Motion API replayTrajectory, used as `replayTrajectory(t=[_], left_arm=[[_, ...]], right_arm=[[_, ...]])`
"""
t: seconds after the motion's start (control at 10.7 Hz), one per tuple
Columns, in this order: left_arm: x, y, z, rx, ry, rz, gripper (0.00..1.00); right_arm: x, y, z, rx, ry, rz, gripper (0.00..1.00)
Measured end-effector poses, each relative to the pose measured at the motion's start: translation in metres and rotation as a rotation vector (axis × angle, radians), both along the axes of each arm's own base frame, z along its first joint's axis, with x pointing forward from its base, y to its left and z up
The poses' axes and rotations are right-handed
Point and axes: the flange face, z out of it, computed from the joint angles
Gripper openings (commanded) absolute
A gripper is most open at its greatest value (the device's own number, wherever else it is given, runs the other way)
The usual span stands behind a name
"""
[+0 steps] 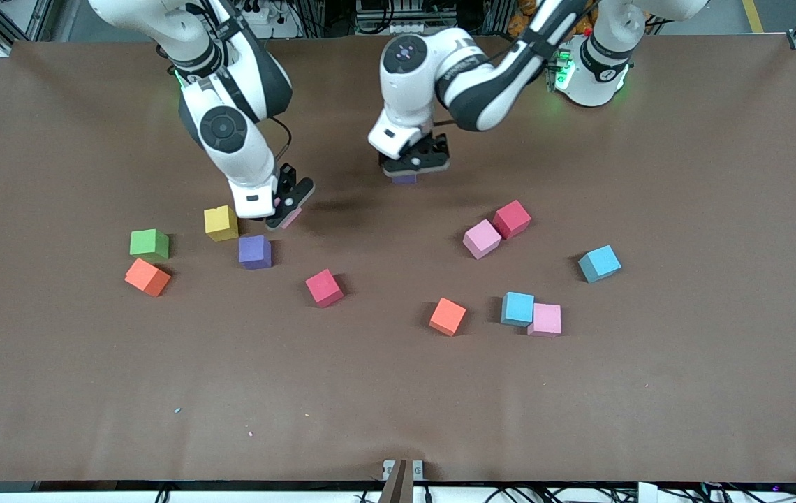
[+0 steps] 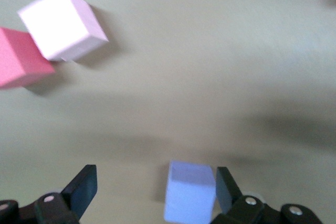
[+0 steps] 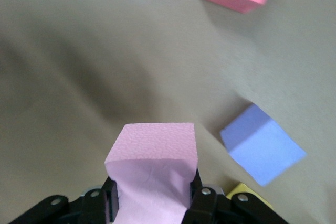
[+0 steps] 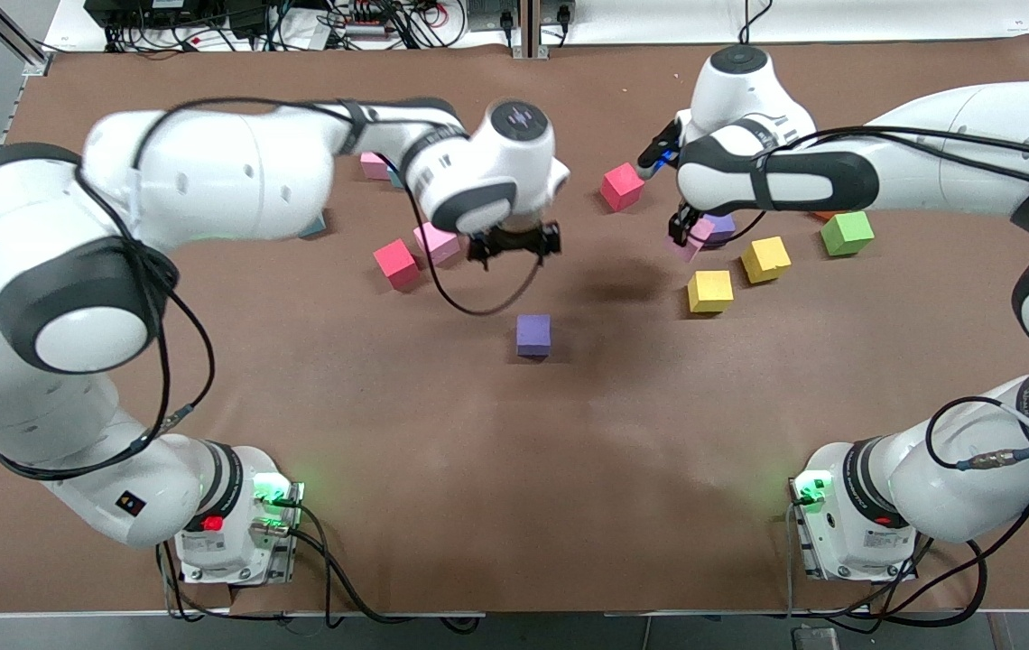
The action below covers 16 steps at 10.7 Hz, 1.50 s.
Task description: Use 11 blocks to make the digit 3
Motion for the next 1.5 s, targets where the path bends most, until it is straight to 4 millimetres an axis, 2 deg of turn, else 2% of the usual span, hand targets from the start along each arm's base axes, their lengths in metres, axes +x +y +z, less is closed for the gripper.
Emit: replayTrajectory(t=[0.19,0.37,0.56,0.75,0.84,1.03,1.22,1.5], left_arm=[[0.056,0.051,-0.004,0.008,0.007,0.100,1.00],[0.096,0.097,-0.015,0.016,0.026,0.168,1.00],[0.120,0.123,-0.024,0.015,0.040,0.216,1.00],[0.140,0.134,-0.031,0.004,0.050,0.251,1.00],[0.150,0.138,-0.037,-0.001,0.058,0.269,1.00],[0.162,0.147,-0.058,0.002,0.088,0.309,1.00],[0.161,0.147,-0.073,0.009,0.115,0.386,1.00],[0.149,0.132,-0.083,0.020,0.132,0.447,1.00]], right_arm=[[-0.031,0.044,0.000,-0.002,-0.008,0.115,0.13],[-0.072,0.092,-0.003,-0.005,-0.022,0.250,0.13],[-0.123,0.137,-0.014,-0.002,-0.024,0.380,0.13],[-0.160,0.166,-0.036,0.000,-0.027,0.469,0.13],[-0.169,0.174,-0.048,-0.004,-0.023,0.493,0.13],[-0.170,0.183,-0.065,-0.014,-0.015,0.509,0.11],[-0.164,0.190,-0.073,-0.020,-0.015,0.513,0.10],[-0.155,0.198,-0.081,-0.023,-0.018,0.511,0.10]])
